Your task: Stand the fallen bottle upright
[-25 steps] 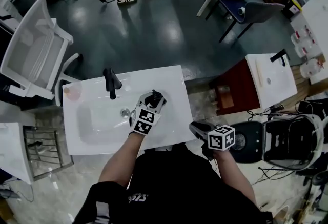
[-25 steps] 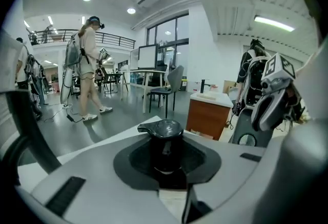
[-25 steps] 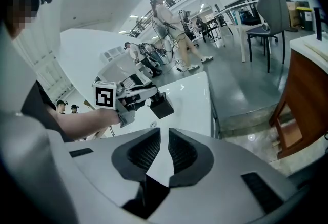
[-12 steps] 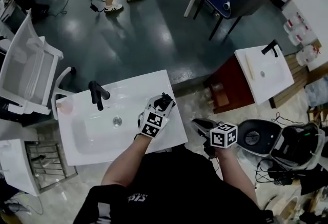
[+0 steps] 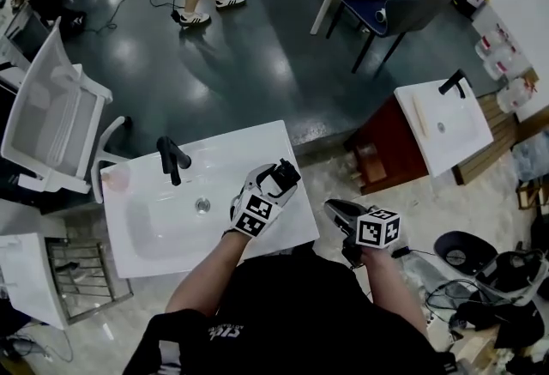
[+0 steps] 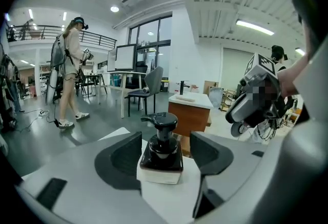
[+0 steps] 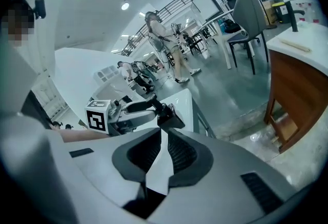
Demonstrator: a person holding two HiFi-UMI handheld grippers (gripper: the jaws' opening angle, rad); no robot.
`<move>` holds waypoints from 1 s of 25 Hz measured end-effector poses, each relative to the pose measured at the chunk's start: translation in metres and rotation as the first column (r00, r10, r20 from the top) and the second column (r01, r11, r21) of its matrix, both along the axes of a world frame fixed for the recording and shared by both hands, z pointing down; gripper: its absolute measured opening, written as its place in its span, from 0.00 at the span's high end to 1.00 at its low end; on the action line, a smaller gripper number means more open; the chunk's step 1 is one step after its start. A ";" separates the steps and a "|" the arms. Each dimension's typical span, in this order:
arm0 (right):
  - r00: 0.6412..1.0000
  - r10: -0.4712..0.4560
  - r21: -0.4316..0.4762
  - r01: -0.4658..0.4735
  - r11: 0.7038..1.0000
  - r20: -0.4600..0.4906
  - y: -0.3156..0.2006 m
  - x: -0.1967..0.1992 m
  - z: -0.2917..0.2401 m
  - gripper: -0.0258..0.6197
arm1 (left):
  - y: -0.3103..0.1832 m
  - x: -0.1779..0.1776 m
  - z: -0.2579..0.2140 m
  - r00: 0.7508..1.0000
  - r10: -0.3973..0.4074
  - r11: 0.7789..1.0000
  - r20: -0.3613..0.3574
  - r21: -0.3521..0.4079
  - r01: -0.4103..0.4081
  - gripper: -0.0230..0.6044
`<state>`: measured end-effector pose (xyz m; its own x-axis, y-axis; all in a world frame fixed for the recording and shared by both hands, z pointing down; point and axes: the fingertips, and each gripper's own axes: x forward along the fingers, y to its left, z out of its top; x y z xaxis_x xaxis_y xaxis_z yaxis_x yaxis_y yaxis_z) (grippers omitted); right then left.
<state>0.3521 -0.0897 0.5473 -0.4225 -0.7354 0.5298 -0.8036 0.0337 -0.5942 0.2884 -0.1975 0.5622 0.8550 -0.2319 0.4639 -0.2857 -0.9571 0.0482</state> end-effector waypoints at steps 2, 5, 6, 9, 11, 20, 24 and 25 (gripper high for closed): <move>1.000 -0.015 0.026 0.016 1.000 -0.013 -0.003 -0.010 -0.011 0.88 | 0.005 -0.012 -0.007 1.000 -0.008 1.000 -0.010 -0.009 0.008 0.48; 0.998 -0.035 0.077 0.038 0.996 -0.046 -0.009 -0.029 -0.030 0.88 | 0.012 -0.033 -0.021 0.999 -0.023 1.000 -0.035 -0.014 0.022 0.48; 0.997 -0.042 0.097 0.047 0.994 -0.059 -0.012 -0.038 -0.037 0.88 | 0.012 -0.041 -0.026 0.999 -0.026 1.000 -0.043 -0.013 0.025 0.48; 0.993 -0.081 0.156 0.094 0.983 -0.091 -0.023 -0.072 -0.057 0.89 | 0.008 -0.067 -0.044 0.997 -0.034 0.999 -0.067 -0.003 0.034 0.52; 0.988 -0.107 0.192 0.127 0.973 -0.112 -0.028 -0.097 -0.070 0.89 | 0.009 -0.085 -0.059 0.996 -0.031 0.999 -0.089 0.008 0.032 0.57; 0.919 -0.248 0.379 0.357 0.854 -0.306 -0.027 -0.189 -0.145 0.89 | 0.012 -0.156 -0.127 0.984 -0.087 0.993 -0.154 0.064 0.098 0.78; 0.922 -0.243 0.491 0.368 0.790 -0.300 -0.024 -0.198 -0.181 0.94 | 0.014 -0.183 -0.148 0.970 -0.175 0.981 -0.171 0.048 0.185 0.82; 0.917 -0.261 0.512 0.387 0.767 -0.301 -0.022 -0.201 -0.189 0.94 | 0.014 -0.188 -0.151 0.967 -0.195 0.978 -0.166 0.048 0.205 0.83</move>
